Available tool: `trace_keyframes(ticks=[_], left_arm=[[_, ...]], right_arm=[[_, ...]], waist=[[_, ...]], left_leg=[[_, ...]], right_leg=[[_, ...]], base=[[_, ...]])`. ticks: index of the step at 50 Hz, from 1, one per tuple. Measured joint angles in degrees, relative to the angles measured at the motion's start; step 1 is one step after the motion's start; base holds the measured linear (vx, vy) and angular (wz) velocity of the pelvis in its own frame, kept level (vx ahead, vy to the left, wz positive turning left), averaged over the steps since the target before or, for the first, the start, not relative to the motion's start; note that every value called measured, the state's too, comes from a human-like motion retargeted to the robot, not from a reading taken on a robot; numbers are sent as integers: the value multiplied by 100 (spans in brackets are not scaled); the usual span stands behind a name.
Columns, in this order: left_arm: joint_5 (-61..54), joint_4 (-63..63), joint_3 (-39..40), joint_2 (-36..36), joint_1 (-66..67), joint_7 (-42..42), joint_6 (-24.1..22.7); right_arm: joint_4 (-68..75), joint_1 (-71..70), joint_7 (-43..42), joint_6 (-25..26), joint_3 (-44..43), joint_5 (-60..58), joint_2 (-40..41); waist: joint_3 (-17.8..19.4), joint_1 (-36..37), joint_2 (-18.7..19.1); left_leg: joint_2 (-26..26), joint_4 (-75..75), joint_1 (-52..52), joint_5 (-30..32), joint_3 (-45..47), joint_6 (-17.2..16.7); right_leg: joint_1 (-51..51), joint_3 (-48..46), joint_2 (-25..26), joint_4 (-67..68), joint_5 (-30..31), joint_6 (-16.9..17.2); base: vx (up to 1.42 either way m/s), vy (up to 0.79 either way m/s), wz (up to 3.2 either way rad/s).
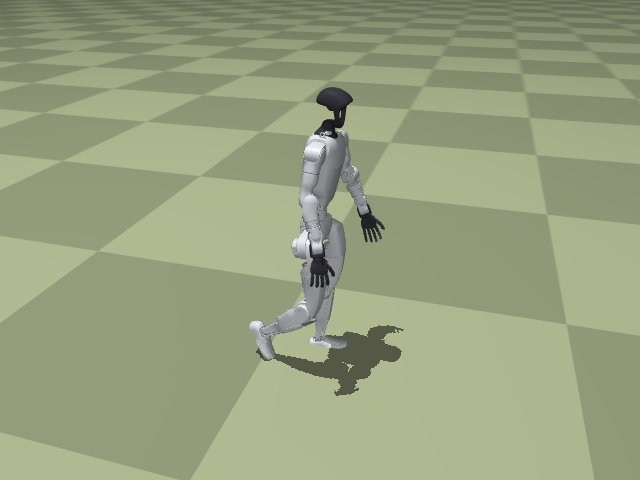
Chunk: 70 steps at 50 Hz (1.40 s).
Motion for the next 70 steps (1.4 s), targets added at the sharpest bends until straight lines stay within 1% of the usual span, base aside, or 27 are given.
trace_keyframes(ticks=[3, 5, 8, 10, 12, 15, 17, 19, 20, 21, 25, 28, 32, 34, 36, 39, 42, 45, 48, 50, 53, 55, 57, 60, 64, 67, 70], left_arm=[[-96, -442, -341, 127, -769, 4, -33], [-237, -758, -528, 213, -1234, -94, -82], [-553, -1230, -737, 353, -1804, -280, -198], [-765, -1525, -826, 446, -2101, -368, -298], [-926, -1778, -857, 528, -2325, -386, -429], [-977, -2058, -849, 643, -2556, -298, -655], [-846, -2150, -858, 697, -2591, -311, -728], [-672, -2167, -891, 719, -2507, -370, -734], [-583, -2155, -922, 711, -2427, -399, -728], [-470, -2112, -959, 678, -2319, -424, -715], [108, -1750, -1173, 469, -1767, -553, -632], [514, -1323, -1427, 268, -1132, -662, -445], [1041, -719, -1576, 37, -68, -771, -53], [1275, -469, -1479, -16, 490, -742, 92], [1423, -284, -1288, -19, 1024, -649, 162], [1438, -154, -918, 53, 1769, -483, 142], [1218, -176, -569, 152, 2439, -351, 57], [846, -286, -301, 221, 2985, -279, 11], [536, -427, -97, 230, 3372, -313, 32], [454, -543, 36, 192, 3527, -422, 76], [586, -697, 142, 125, 3749, -697, 89], [774, -826, 202, 71, 3839, -922, 64], [931, -968, 221, 38, 3885, -1132, 26], [1010, -1182, 156, 24, 3985, -1327, -32], [921, -1382, 163, 143, 3704, -1510, 25], [897, -1360, 158, 271, 3341, -1540, 73], [1027, -1228, 93, 412, 2924, -1482, 84]], right_arm=[[381, 550, 152, 59, -6, 173, 150], [606, 854, 329, 73, 6, 322, 214], [883, 1196, 642, 78, 41, 553, 277], [1026, 1348, 818, 84, 66, 685, 305], [1125, 1416, 909, 102, 78, 758, 320], [1212, 1386, 879, 159, 14, 616, 364], [1213, 1323, 791, 167, -78, 377, 419], [1177, 1236, 673, 146, -137, 197, 456], [1152, 1192, 607, 129, -150, 142, 457], [1135, 1104, 538, 111, -159, 119, 429], [1155, 551, 282, 15, -180, 116, 215], [1144, 57, 141, 5, -107, 91, -14], [829, -603, -9, 16, 263, -215, -349], [449, -960, -115, -27, 612, -556, -540], [-98, -1364, -209, -102, 1064, -1028, -775], [-1208, -2110, -244, -286, 1850, -1873, -1239], [-2533, -3055, -172, -545, 2549, -2595, -1775], [-3875, -4123, -101, -810, 2989, -2992, -2241], [-5100, -5129, -85, -1035, 3137, -3086, -2556], [-5914, -5757, -27, -1162, 3132, -3017, -2755], [-6863, -6415, 18, -1370, 3061, -2893, -2856], [-7424, -6793, 159, -1482, 3011, -2744, -2894], [-7888, -7118, 307, -1552, 2987, -2614, -2893], [-8336, -7411, 419, -1622, 3018, -2538, -2790], [-8768, -7808, 583, -1607, 2990, -2461, -2681], [-8954, -7907, 680, -1588, 2933, -2411, -2602], [-9075, -7832, 739, -1605, 2858, -2285, -2542]], waist=[[28, -403, 82], [65, -687, 139], [137, -1113, 189], [187, -1379, 161], [257, -1640, 28], [464, -1959, -257], [596, -1997, -347], [635, -1933, -304], [621, -1910, -276], [590, -1903, -258], [433, -1861, -224], [325, -1747, -276], [143, -1459, -452], [35, -1269, -524], [-32, -1021, -597], [-35, -528, -745], [28, 25, -892], [126, 548, -955], [245, 983, -849], [382, 1220, -676], [481, 1440, -386], [554, 1524, -236], [590, 1560, -191], [509, 1594, -233], [411, 1557, -329], [349, 1490, -393], [237, 1432, -402]], left_leg=[[-59, 141, 174, -170, -340, 10], [-101, 215, 292, -271, -561, 10], [-174, 304, 480, -406, -870, 14], [-274, 361, 611, -493, -1055, 24], [-488, 428, 785, -595, -1242, 39], [-809, 492, 1234, -805, -1498, -3], [-794, 478, 1557, -919, -1546, -103], [-577, 496, 1762, -990, -1489, -255], [-506, 517, 1838, -1006, -1489, -287], [-513, 550, 1890, -988, -1535, -260], [-634, 808, 1998, -721, -1755, -145], [-754, 1381, 1922, -216, -1847, -38], [-903, 3123, 1145, 614, -1674, 223], [-886, 4191, 478, 794, -1465, 387], [-824, 5003, -138, 694, -1199, 577], [-765, 5475, -807, 155, -779, 831], [-810, 5070, -1230, -289, -482, 887], [-851, 3981, -1463, -265, -372, 744], [-734, 2496, -1480, 142, -417, 515], [-573, 1448, -1378, 540, -475, 341], [-283, 320, -1312, 980, -525, 21], [-141, -219, -1284, 1100, -439, -245], [-72, -467, -1294, 1011, -217, -431], [-8, -467, -1271, 832, 238, -566], [99, -466, -1038, 1085, 571, -585], [126, -424, -777, 1020, 538, -532], [183, -307, -506, 677, 411, -430]], right_leg=[[-627, -144, -75, 298, -448, -133], [-928, -352, -204, 83, -673, -216], [-1131, -685, -348, -975, -864, -216], [-1110, -833, -399, -2111, -765, -107], [-931, -822, -466, -3572, -383, 152], [-619, -766, -622, -5450, 226, 815], [-660, -803, -555, -5877, 65, 1257], [-819, -705, -237, -5877, -280, 1324], [-846, -617, -118, -5877, -360, 1324], [-806, -539, -101, -5877, -266, 1324], [-538, -607, -275, -5877, 142, 1324], [-196, -613, -466, -5877, -32, 1324], [236, -511, -668, -5837, -437, 1063], [314, -452, -703, -5725, -621, 909], [377, -351, -701, -5640, -767, 814], [479, -95, -689, -5545, -941, 768], [568, 244, -678, -5461, -1077, 763], [651, 574, -614, -5382, -1195, 754], [810, 833, -409, -5323, -1312, 726], [1003, 972, -208, -5300, -1384, 676], [1398, 1098, 93, -5301, -1496, 550], [1671, 1163, 223, -5314, -1567, 460], [1883, 1200, 260, -5309, -1637, 397], [2104, 1243, 240, -5238, -1726, 321], [2151, 1321, 326, -4872, -1641, 204], [2072, 1285, 403, -4260, -1273, 209], [1715, 1070, 494, -3148, -634, 297]], base=[[53, 12, 99], [51, 8, 100], [51, 3, 96], [51, -2, 89], [54, -7, 88], [60, -11, 69], [61, -22, 13], [61, -34, -19], [63, -22, -5], [64, -14, 8], [66, -9, 23], [69, -14, 21], [65, -21, 4], [59, -22, -13], [55, -19, -39], [52, -15, -78], [48, -9, -105], [46, -3, -105], [46, 2, -91], [48, 6, -77], [50, 9, -51], [52, 12, -32], [53, 13, -19], [55, 14, -18], [56, 16, -12], [58, 19, 2], [55, 20, 8]])
